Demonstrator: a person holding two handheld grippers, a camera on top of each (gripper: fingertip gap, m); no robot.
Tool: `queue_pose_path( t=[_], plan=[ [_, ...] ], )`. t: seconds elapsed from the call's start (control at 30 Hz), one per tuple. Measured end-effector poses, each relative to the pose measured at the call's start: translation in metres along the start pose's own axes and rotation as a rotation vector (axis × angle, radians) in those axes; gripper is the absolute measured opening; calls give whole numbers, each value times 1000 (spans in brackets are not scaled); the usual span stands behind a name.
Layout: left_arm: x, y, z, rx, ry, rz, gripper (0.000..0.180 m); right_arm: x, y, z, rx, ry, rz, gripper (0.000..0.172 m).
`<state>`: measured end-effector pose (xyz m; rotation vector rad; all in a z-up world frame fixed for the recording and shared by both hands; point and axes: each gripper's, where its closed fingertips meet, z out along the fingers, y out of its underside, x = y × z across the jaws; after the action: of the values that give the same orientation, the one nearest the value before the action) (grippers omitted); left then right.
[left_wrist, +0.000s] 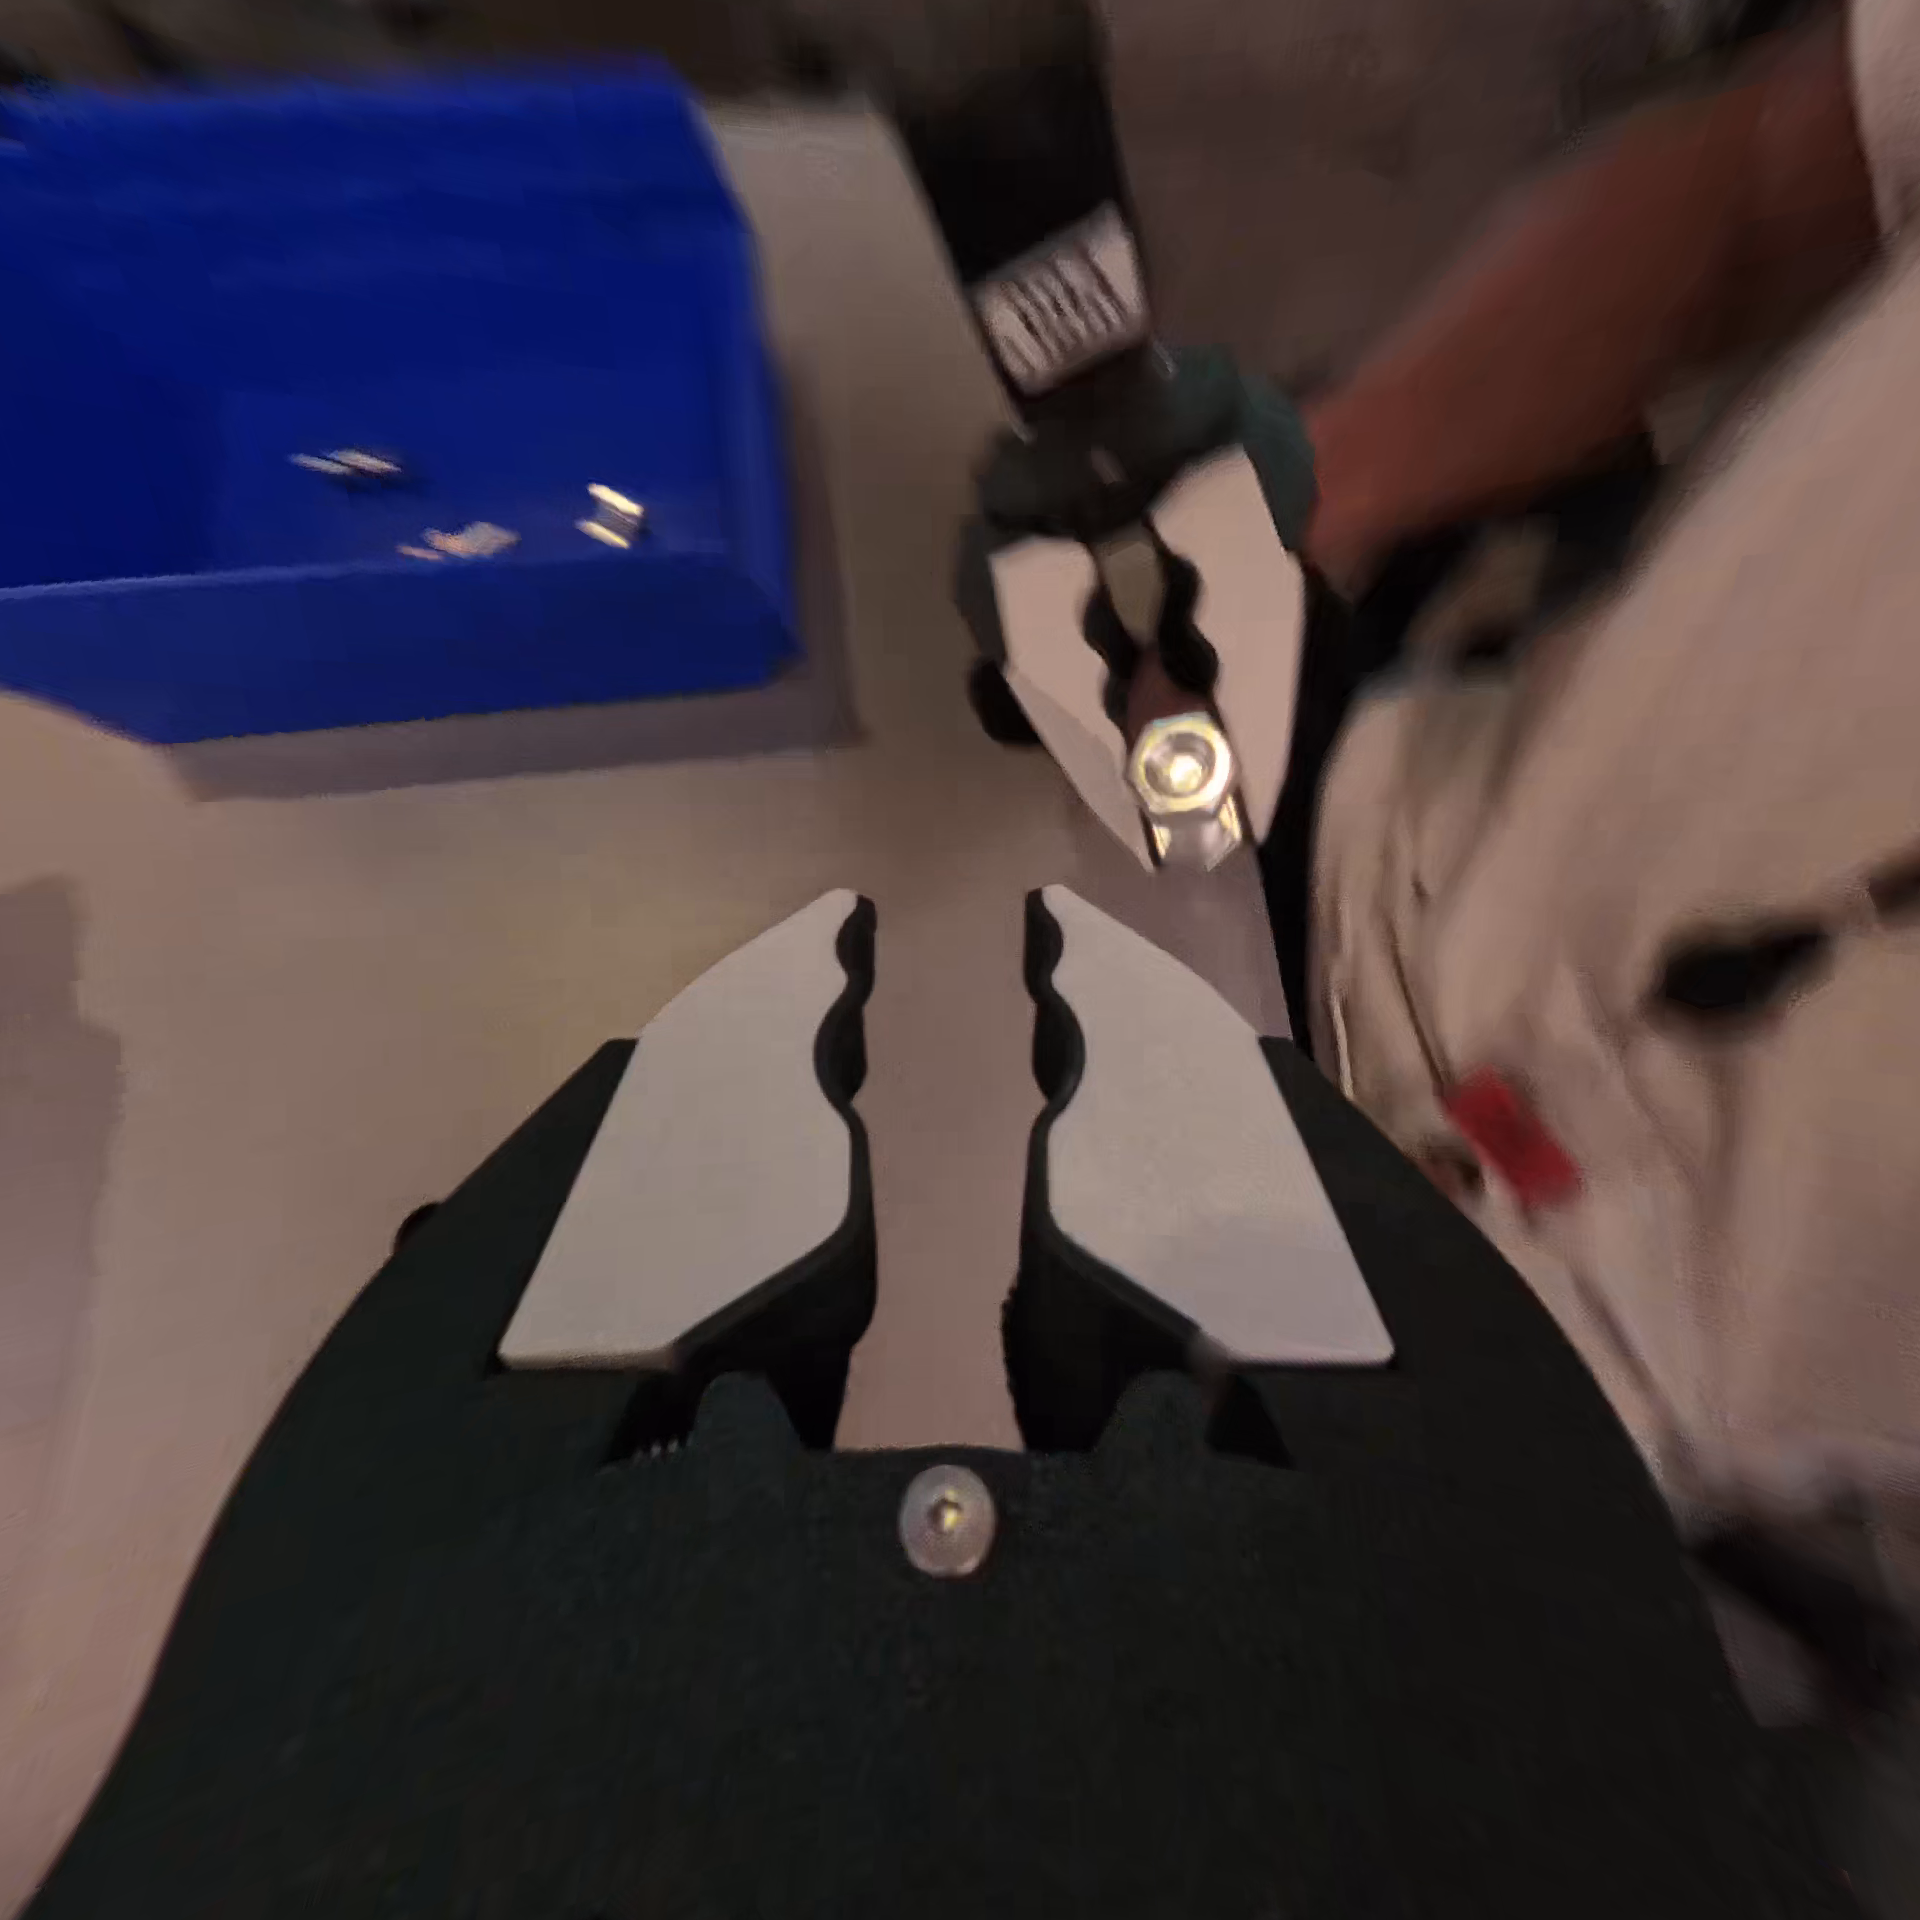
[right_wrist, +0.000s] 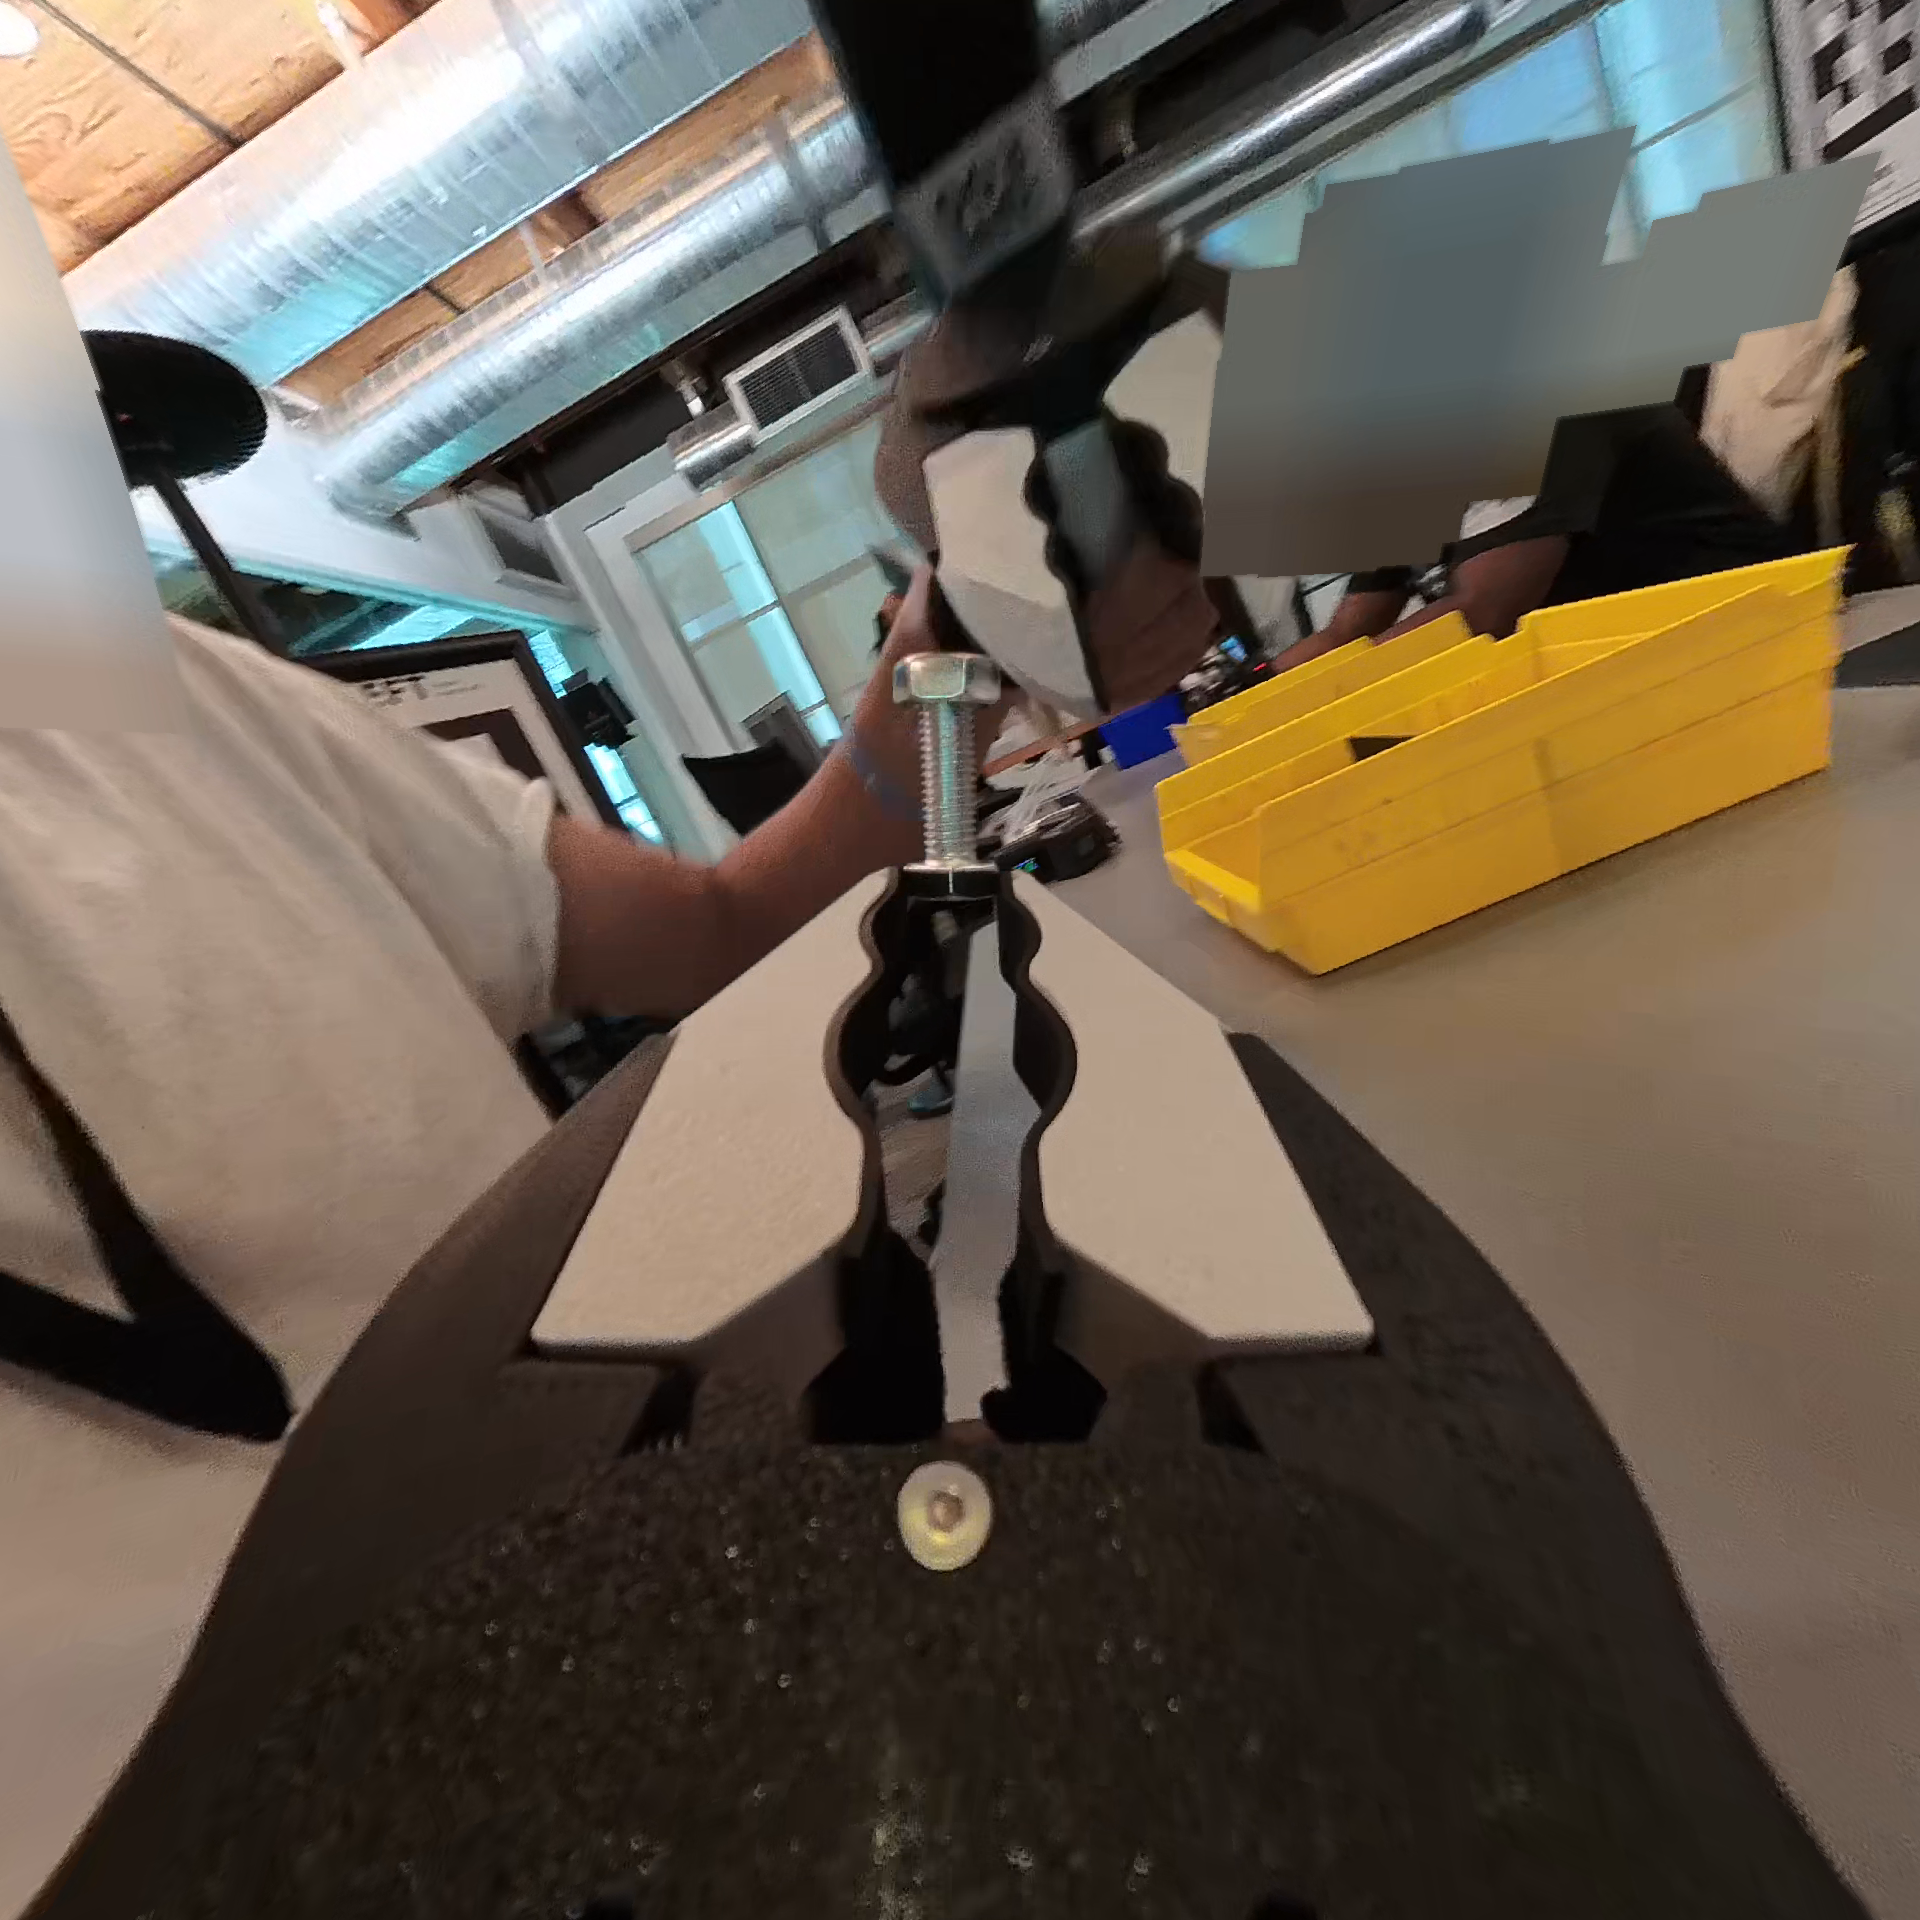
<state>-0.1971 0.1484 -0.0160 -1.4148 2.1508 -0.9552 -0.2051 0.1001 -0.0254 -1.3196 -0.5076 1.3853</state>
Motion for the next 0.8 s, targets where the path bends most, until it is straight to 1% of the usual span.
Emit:
queue_pose_path(
  t=[0.07,0.1,0.13,0.17,0.2,0.23,0.27,0.3,0.33,0.37,0.43,0.53,0.6,0.73,0.8],
  plan=[
    [-12,-8,-11,287,-186,-163,38,13,-5,-3,29,64,-33,16],
    [-11,-11,-18,452,-244,-244,41,19,-7,-3,31,94,-56,17],
    [-4,-14,-23,605,-263,-300,48,26,-7,-1,23,118,-76,17],
    [5,-15,-27,723,-275,-327,58,31,-6,2,11,125,-87,17],
    [11,-12,-29,800,-309,-355,54,35,-5,7,-3,121,-89,17],
    [14,-9,-30,841,-347,-367,53,40,-2,13,-18,120,-88,17],
    [14,-5,-30,850,-390,-366,56,44,2,18,-33,117,-79,17],
    [12,0,-33,858,-433,-371,55,46,6,24,-39,109,-65,17],
    [13,2,-37,890,-439,-374,50,47,10,29,-46,104,-51,17],
    [16,2,-39,921,-409,-379,50,47,14,34,-57,98,-45,17],
    [16,9,-33,898,-374,-413,56,44,20,44,-81,84,-59,17],
    [19,12,-33,914,-347,-418,54,44,29,55,-121,91,-77,17],
    [18,15,-31,891,-360,-420,54,42,29,62,-114,73,-69,17],
    [19,13,-31,913,-309,-423,53,38,37,77,-144,49,-75,17],
    [15,19,-33,899,-338,-428,57,37,37,77,-141,50,-83,17]
  ],
)
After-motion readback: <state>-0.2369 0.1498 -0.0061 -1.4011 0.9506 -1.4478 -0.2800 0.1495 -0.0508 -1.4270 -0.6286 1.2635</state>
